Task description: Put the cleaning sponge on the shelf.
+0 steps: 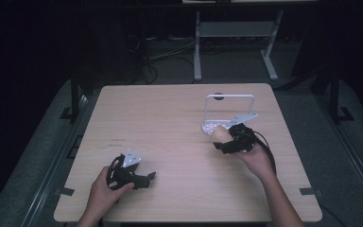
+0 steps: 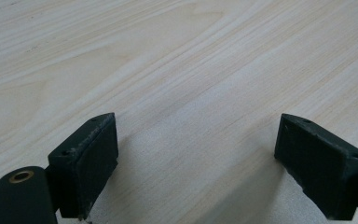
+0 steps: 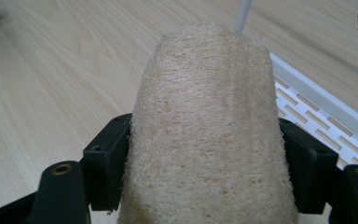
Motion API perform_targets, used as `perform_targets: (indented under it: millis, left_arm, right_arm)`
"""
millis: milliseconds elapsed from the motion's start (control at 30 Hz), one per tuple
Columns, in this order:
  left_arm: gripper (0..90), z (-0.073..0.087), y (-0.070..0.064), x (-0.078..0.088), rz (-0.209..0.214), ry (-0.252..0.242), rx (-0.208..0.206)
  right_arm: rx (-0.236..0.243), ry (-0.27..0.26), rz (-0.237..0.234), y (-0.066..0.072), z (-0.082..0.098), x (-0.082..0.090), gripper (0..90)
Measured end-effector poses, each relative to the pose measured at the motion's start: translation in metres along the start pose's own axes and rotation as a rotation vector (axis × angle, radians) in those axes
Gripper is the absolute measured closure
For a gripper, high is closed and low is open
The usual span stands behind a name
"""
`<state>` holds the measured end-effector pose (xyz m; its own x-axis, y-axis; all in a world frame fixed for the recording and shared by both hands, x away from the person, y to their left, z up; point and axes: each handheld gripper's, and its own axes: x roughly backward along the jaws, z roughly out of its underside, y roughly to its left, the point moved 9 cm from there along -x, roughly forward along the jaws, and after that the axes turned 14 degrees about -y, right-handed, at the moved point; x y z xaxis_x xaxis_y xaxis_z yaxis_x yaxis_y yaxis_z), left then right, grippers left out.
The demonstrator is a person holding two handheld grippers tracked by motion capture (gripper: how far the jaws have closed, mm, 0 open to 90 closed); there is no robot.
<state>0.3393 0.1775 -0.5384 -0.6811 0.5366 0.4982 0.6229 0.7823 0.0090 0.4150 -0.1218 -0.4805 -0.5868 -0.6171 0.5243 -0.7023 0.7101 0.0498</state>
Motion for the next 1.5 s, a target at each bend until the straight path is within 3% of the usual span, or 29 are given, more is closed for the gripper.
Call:
perform_targets:
  millis: [767,1500]
  left_arm:
    - [12.8,0.000,0.000,0.000,0.000,0.000,0.001]
    - [12.8,0.000,0.000,0.000,0.000,0.002,0.001]
  right_arm:
    - [0.001,-0.006,0.036,-0.018,-0.014,-0.014,27.5]
    - [-0.010,0.020,0.067,-0.038,-0.018,-0.037,27.5]
